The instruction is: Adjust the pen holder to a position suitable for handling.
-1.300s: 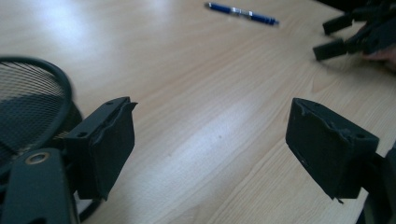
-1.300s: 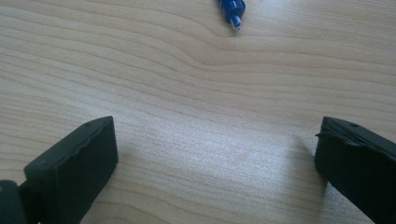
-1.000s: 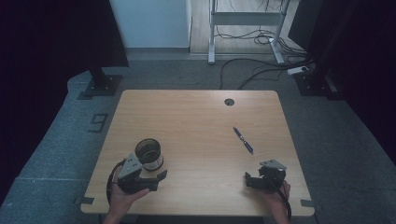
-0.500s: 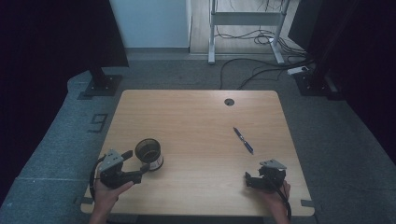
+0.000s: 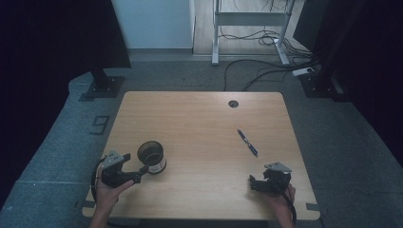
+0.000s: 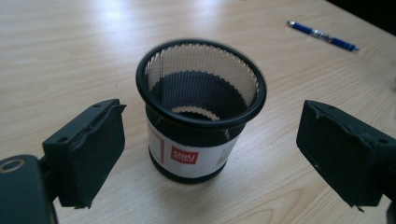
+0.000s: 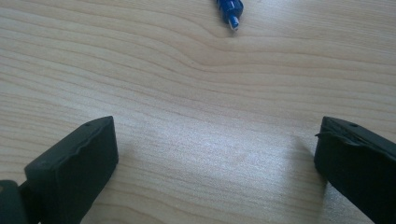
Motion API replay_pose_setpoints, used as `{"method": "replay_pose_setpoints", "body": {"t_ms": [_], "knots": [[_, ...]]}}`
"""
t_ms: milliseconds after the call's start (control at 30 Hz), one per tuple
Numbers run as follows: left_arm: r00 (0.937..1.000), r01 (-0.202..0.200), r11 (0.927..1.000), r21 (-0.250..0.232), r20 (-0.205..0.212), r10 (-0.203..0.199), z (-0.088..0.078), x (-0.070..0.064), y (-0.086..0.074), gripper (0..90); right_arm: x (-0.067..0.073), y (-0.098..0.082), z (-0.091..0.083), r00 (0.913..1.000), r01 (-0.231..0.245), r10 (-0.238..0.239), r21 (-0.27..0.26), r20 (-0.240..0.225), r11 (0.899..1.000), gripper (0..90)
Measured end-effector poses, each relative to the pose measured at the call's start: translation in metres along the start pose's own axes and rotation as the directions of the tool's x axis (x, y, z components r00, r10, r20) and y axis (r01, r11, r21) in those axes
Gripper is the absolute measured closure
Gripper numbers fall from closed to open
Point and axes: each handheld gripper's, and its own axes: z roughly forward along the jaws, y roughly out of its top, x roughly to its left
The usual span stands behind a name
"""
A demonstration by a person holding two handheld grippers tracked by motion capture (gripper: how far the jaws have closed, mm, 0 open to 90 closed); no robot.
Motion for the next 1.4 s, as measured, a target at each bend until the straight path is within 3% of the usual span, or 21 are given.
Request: {"method": "replay_pose_setpoints", "body": {"t_ms": [433, 833, 1033, 1167, 1233, 1400], "knots": [[0.9996, -0.013, 0.9988, 0.047, -0.023, 0.014, 0.020, 0.004, -0.006, 4.2, 0.000, 0.001, 0.000, 1.0000, -0.001, 0.001, 0.002, 0.002, 1.000, 0.0], [0.9989, -0.022, 0.9954, 0.093, -0.040, 0.025, 0.048, 0.005, -0.009, 4.5, 0.000, 0.001, 0.001, 1.0000, -0.001, 0.001, 0.003, 0.001, 1.000, 0.0], [0.9993, -0.016, 0.9981, 0.060, -0.033, 0.018, 0.064, 0.007, -0.002, 2.9, 0.000, 0.001, 0.001, 1.0000, -0.001, 0.001, 0.001, 0.000, 1.000, 0.0], [0.9984, -0.039, 0.9975, 0.059, -0.038, 0.042, 0.070, 0.003, 0.000, 4.9, -0.001, 0.001, 0.001, 1.0000, -0.002, 0.002, 0.002, 0.002, 1.000, 0.0], [0.9960, -0.056, 0.9971, 0.051, -0.066, 0.059, 0.072, 0.001, -0.001, 6.7, -0.001, 0.001, 0.001, 1.0000, -0.002, 0.002, 0.001, 0.002, 1.000, 0.0], [0.9952, -0.068, 0.9970, 0.036, -0.067, 0.071, 0.072, 0.001, -0.002, 9.7, -0.001, 0.001, 0.001, 1.0000, -0.002, 0.002, 0.001, 0.002, 1.000, 0.0]]}}
